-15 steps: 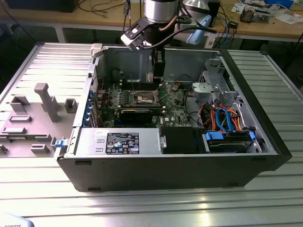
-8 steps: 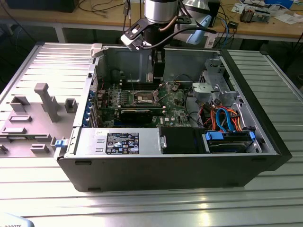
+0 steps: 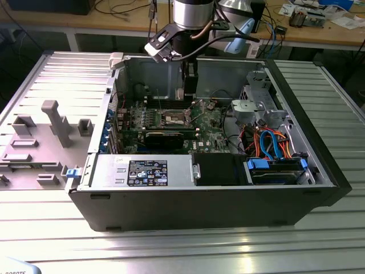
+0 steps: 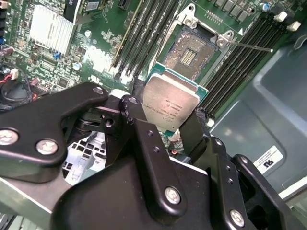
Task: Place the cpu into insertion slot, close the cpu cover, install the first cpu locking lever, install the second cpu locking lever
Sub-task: 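Place the cpu into insertion slot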
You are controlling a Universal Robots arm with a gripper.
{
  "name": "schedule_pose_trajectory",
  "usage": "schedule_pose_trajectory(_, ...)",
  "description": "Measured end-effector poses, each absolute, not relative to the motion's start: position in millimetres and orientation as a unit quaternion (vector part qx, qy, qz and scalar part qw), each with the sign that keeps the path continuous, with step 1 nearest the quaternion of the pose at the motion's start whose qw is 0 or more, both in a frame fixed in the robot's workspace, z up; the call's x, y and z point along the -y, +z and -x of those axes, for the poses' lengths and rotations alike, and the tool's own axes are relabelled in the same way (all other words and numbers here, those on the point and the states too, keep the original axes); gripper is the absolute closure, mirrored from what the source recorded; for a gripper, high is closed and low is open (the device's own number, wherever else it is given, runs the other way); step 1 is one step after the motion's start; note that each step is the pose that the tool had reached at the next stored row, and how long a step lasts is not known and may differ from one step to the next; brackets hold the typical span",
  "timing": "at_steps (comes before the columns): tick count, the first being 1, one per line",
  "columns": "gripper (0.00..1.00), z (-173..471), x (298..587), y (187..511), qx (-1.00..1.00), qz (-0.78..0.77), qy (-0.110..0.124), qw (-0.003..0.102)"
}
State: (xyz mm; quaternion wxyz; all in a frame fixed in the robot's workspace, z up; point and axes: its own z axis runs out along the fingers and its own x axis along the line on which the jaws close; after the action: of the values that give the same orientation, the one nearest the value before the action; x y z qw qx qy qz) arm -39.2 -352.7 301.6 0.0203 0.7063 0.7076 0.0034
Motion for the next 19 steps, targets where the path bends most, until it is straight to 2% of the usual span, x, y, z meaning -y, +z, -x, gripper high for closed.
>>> schedule_pose_trajectory(19, 0.46, 54, 348, 270, -0.711, -0.702, 0.006, 0.023)
